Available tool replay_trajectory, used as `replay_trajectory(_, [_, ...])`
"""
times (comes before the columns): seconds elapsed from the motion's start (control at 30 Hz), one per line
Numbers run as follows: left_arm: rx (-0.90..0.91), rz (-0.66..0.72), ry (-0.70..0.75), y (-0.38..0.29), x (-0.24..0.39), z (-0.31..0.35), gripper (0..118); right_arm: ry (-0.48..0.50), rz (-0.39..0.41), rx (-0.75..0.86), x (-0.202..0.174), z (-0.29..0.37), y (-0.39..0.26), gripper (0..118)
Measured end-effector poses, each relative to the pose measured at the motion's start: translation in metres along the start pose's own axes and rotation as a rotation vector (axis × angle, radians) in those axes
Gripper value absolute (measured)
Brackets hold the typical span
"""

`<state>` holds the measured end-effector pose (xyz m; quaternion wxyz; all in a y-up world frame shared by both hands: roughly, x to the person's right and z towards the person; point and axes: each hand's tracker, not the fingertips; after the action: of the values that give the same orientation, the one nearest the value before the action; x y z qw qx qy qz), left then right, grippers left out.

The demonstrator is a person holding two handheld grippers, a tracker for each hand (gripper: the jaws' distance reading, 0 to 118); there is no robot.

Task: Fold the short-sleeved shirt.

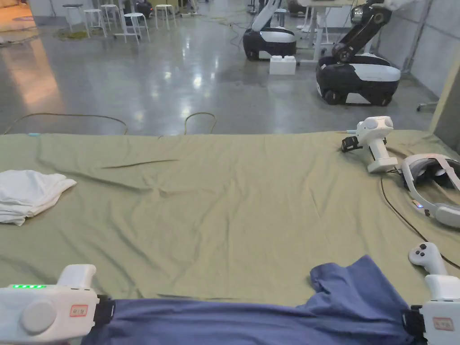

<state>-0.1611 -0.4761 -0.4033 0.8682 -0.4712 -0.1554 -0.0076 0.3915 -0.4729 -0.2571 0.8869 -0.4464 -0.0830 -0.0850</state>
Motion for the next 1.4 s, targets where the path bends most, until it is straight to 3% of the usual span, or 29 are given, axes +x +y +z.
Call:
replay_trajectory(0.1, [0.061, 0.039, -0.044, -0.048, -0.009, 0.057, 12, 0.028, 0.000, 0.083, 0.002, 0.061, -0.042, 5])
replay_trajectory(0.27, [0.045, 0.096, -0.050, -0.137, -0.026, 0.102, 12, -0.013, -0.015, 0.085, 0.006, 0.127, -0.127, 5])
replay_trajectory(0.4, [-0.047, 0.136, -0.058, -0.187, -0.030, 0.091, 12, -0.008, -0.066, -0.006, 0.009, 0.125, -0.179, 5])
replay_trajectory(0.57, [-0.039, 0.074, -0.015, -0.208, -0.021, 0.085, 12, -0.032, -0.023, -0.031, -0.003, 0.114, -0.195, 5])
replay_trajectory(0.6, [-0.037, 0.073, -0.011, -0.206, -0.021, 0.085, 29, -0.035, -0.003, -0.019, -0.005, 0.114, -0.195, 15])
replay_trajectory(0.63, [-0.028, 0.072, -0.014, -0.204, -0.021, 0.086, 60, -0.043, 0.013, -0.007, -0.007, 0.114, -0.194, 43])
replay_trajectory(0.67, [-0.006, 0.067, 0.007, -0.202, -0.019, 0.090, 72, -0.047, 0.013, -0.002, -0.001, 0.113, -0.191, 78])
replay_trajectory(0.7, [0.024, 0.045, 0.062, -0.199, -0.017, 0.095, 81, -0.050, 0.008, 0.012, -0.002, 0.116, -0.188, 87])
replay_trajectory(0.73, [0.054, 0.019, 0.082, -0.196, -0.013, 0.103, 81, -0.039, -0.001, 0.030, -0.002, 0.120, -0.184, 87])
replay_trajectory(0.77, [0.127, 0.006, 0.095, -0.190, -0.009, 0.120, 102, -0.029, -0.010, 0.079, -0.005, 0.130, -0.178, 96])
replay_trajectory(0.8, [0.204, 0.006, 0.089, -0.183, -0.003, 0.138, 106, -0.031, -0.018, 0.133, -0.006, 0.141, -0.173, 91])
replay_trajectory(0.93, [0.501, -0.038, 0.104, -0.158, 0.029, 0.219, 106, 0.017, -0.008, 0.395, -0.024, 0.195, -0.147, 91])
replay_trajectory(1.07, [0.927, -0.080, 0.203, -0.152, 0.071, 0.298, 106, 0.096, 0.092, 0.650, -0.072, 0.260, -0.124, 91])
replay_trajectory(1.17, [1.036, -0.116, 0.219, -0.141, 0.097, 0.334, 106, 0.089, 0.148, 0.786, -0.099, 0.289, -0.113, 91])
replay_trajectory(1.27, [1.038, -0.122, 0.230, -0.136, 0.116, 0.345, 105, 0.120, 0.128, 0.865, -0.117, 0.305, -0.106, 89])
replay_trajectory(1.33, [1.032, -0.129, 0.201, -0.133, 0.123, 0.349, 104, 0.139, 0.116, 0.892, -0.125, 0.309, -0.105, 79])
replay_trajectory(1.4, [1.026, -0.139, 0.146, -0.135, 0.128, 0.351, 93, 0.131, 0.131, 0.898, -0.131, 0.312, -0.104, 54])
